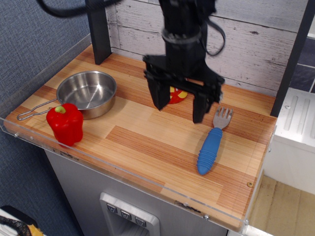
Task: Place the fork in the pot.
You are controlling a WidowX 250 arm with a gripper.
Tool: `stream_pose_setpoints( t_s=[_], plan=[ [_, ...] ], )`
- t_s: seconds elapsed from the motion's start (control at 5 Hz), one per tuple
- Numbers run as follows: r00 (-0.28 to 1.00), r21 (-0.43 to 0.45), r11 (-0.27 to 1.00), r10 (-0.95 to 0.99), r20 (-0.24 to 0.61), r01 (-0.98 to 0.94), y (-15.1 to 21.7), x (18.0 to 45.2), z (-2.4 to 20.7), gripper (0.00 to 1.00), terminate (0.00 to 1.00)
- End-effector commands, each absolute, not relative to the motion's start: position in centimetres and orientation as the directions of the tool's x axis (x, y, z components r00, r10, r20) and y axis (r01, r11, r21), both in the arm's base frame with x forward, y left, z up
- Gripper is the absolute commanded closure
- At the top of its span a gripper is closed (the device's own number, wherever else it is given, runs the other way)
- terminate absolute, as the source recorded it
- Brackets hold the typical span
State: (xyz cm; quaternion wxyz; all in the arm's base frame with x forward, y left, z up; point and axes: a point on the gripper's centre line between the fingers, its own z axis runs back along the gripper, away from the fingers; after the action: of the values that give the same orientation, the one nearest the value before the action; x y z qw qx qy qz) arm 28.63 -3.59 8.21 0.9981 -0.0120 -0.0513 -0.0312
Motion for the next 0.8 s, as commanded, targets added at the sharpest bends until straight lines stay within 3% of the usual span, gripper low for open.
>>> stream_pose_setpoints(
  t_s=[0.0, 0.6],
  plan=[
    [0.977, -0.013, 0.989, -0.142, 0.157, 0.146, -7.1, 30.0, 4.2, 0.00, 0.00],
    [0.986, 0.020, 0.994, -0.105, 0.132, 0.104, -7.7, 30.7, 1.0, 0.00, 0.00]
  ],
)
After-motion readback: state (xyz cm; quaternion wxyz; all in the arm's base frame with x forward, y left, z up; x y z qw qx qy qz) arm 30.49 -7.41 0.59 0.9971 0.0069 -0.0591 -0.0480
